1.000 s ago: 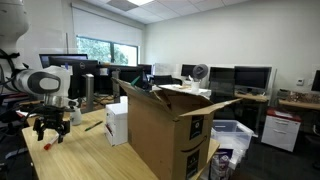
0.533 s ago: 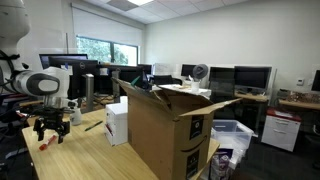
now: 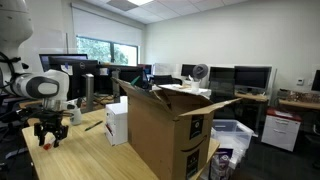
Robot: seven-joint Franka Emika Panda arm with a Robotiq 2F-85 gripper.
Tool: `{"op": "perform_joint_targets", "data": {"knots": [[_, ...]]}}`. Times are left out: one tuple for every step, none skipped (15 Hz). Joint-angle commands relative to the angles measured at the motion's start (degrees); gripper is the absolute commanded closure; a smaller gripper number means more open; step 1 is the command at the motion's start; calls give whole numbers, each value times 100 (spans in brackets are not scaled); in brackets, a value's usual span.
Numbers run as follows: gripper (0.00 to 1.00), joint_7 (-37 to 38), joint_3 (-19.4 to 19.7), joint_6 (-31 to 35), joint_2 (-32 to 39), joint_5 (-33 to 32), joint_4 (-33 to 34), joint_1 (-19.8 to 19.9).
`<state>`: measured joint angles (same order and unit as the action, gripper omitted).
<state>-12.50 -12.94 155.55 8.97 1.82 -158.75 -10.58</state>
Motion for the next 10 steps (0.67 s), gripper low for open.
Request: {"op": "perform_joint_targets", "data": {"knots": [[58,120,-100,186,60,94,-92,11],[62,125,-107,191,54,109,-92,11],[68,115,-129,203,30,157,-108,15],[73,102,-168,204,28,207,-95,11],[79,155,-189,175,82,228,-5,-6],[84,129,-257,170,72,344,-4,-3],[90,105,-303,160,68,417,-4,-1],[94,114,-342,152,56,494,-4,-9],[94,108,-368,142,41,544,-4,-13],[91,90,-395,148,-12,617,-42,-8]]}}
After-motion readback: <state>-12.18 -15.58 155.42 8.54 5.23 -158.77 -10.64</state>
